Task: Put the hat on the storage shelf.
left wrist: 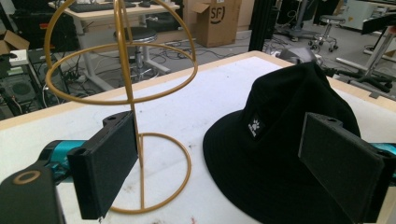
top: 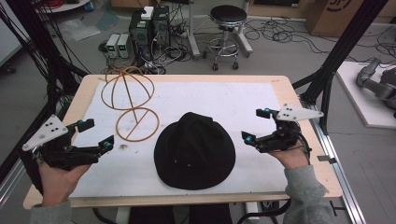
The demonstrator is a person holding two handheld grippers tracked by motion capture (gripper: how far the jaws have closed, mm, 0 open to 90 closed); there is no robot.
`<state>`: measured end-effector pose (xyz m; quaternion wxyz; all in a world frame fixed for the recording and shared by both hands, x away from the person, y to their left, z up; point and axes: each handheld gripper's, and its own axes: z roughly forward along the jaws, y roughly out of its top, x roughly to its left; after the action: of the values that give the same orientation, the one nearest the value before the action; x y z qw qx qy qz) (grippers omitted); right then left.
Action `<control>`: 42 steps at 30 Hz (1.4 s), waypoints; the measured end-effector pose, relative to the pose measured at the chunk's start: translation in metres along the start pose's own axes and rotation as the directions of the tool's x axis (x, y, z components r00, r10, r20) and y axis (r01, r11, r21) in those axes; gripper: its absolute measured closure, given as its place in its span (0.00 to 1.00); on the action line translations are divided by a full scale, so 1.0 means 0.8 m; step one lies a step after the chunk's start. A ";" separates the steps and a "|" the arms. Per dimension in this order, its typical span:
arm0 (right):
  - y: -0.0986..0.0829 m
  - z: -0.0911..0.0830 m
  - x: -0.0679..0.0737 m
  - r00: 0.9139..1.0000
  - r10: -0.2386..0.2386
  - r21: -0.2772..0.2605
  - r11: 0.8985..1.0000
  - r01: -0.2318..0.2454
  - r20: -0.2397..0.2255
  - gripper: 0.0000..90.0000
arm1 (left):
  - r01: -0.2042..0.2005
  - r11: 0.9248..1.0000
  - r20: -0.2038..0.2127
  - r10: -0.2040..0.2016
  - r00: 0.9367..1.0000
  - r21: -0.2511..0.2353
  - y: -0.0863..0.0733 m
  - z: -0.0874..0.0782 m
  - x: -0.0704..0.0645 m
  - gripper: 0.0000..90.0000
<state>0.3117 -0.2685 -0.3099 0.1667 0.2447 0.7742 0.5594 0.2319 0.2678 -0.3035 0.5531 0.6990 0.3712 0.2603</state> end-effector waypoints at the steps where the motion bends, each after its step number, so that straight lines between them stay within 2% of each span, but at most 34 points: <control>1: 0.006 0.014 0.003 0.999 -0.010 0.009 1.000 0.010 -0.034 0.02 | 0.000 1.000 -0.004 0.000 1.000 0.003 -0.001 -0.002 0.000 0.13; 3: 0.010 0.020 0.005 0.999 -0.020 0.009 1.000 0.020 -0.049 0.03 | 0.003 1.000 -0.007 -0.003 1.000 0.005 -0.003 -0.007 -0.001 0.13; 4: 0.016 0.032 0.009 0.996 -0.033 0.019 0.999 0.035 -0.087 0.05 | 0.001 1.000 -0.010 -0.001 1.000 0.006 -0.003 -0.009 -0.001 0.13; 5: 0.016 0.032 0.009 0.996 -0.033 0.019 0.999 0.035 -0.087 0.05 | -0.001 1.000 -0.013 0.001 1.000 0.008 -0.004 -0.011 -0.002 0.13; 8: 0.028 0.056 0.015 0.989 -0.059 0.035 0.997 0.064 -0.139 0.05 | -0.002 1.000 -0.015 0.002 1.000 0.006 -0.005 -0.017 -0.004 0.13; 9: 0.028 0.056 0.015 0.989 -0.059 0.035 0.997 0.064 -0.139 0.05 | -0.005 1.000 -0.017 0.005 1.000 0.009 -0.005 -0.018 -0.004 0.13; 11: 0.035 0.073 0.018 0.983 -0.064 0.044 0.996 0.073 -0.171 0.05 | 0.000 1.000 -0.019 0.000 1.000 0.009 -0.008 -0.020 -0.003 0.13; 13: 0.036 0.078 0.019 0.982 -0.065 0.046 0.996 0.074 -0.178 0.05 | 0.008 1.000 -0.017 -0.008 1.000 0.014 -0.011 -0.021 -0.003 0.13; 15: 0.041 0.094 0.022 0.976 -0.069 0.051 0.995 0.081 -0.208 0.05 | 0.010 1.000 -0.016 -0.010 1.000 0.028 -0.013 -0.021 -0.002 0.13; 16: 0.041 0.094 0.022 0.976 -0.069 0.051 0.995 0.081 -0.208 0.05 | 0.014 1.000 -0.018 -0.014 1.000 0.025 -0.014 -0.022 -0.002 0.13; 17: 0.044 0.105 0.023 0.972 -0.067 0.056 0.995 0.081 -0.224 0.06 | 0.016 1.000 -0.014 -0.016 1.000 0.023 -0.015 -0.023 -0.003 0.13; 19: 0.045 0.111 0.024 0.971 -0.069 0.060 0.995 0.085 -0.230 0.06 | 0.014 1.000 -0.016 -0.014 1.000 0.025 -0.015 -0.025 -0.004 0.13; 21: 0.046 0.126 0.025 0.966 -0.078 0.066 0.993 0.097 -0.245 0.07 | 0.011 1.000 -0.016 -0.010 1.000 0.022 -0.016 -0.027 -0.005 0.13; 23: 0.046 0.130 0.025 0.965 -0.078 0.067 0.993 0.098 -0.252 0.10 | 0.008 1.000 -0.018 -0.007 1.000 0.020 -0.016 -0.030 -0.006 0.13; 24: 0.046 0.133 0.026 0.962 -0.083 0.070 0.992 0.104 -0.259 0.17 | 0.010 1.000 -0.021 -0.009 1.000 0.017 -0.016 -0.032 -0.006 0.13; 25: 0.046 0.136 0.026 0.957 -0.110 0.064 0.989 0.132 -0.270 0.20 | 0.009 1.000 -0.021 -0.009 1.000 0.018 -0.016 -0.033 -0.006 0.13; 27: 0.044 0.143 0.027 0.952 -0.139 0.055 0.986 0.159 -0.274 0.25 | 0.010 1.000 -0.024 -0.009 1.000 0.019 -0.017 -0.036 -0.006 0.13; 31: 0.043 0.148 0.028 0.950 -0.142 0.056 0.985 0.163 -0.277 0.29 | 0.010 1.000 -0.029 -0.010 1.000 0.023 -0.019 -0.040 -0.008 0.13; 33: 0.043 0.152 0.027 0.947 -0.162 0.046 0.982 0.182 -0.277 0.35 | -0.001 1.000 -0.018 0.002 1.000 0.017 -0.020 -0.043 -0.010 0.13; 35: 0.042 0.153 0.027 0.946 -0.176 0.036 0.981 0.193 -0.272 0.36 | -0.003 1.000 -0.020 0.004 1.000 0.017 -0.020 -0.043 -0.011 0.13; 37: 0.042 0.157 0.026 0.940 -0.181 0.031 0.980 0.198 -0.289 0.42 | -0.003 1.000 -0.024 0.004 1.000 0.019 -0.020 -0.045 -0.012 0.13; 41: 0.039 0.163 0.025 0.935 -0.172 0.051 0.979 0.197 -0.311 0.47 | 0.004 1.000 -0.034 -0.003 0.999 0.022 -0.021 -0.047 -0.011 0.13; 42: 0.037 0.168 0.025 0.931 -0.178 0.068 0.975 0.210 -0.319 0.53 | 0.005 1.000 -0.038 -0.004 0.999 0.022 -0.022 -0.048 -0.010 0.13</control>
<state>0.3722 -0.1444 -0.3242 0.0847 0.0840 0.8384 0.5319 0.1935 0.2856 -0.3103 0.5388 0.6992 0.3860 0.2679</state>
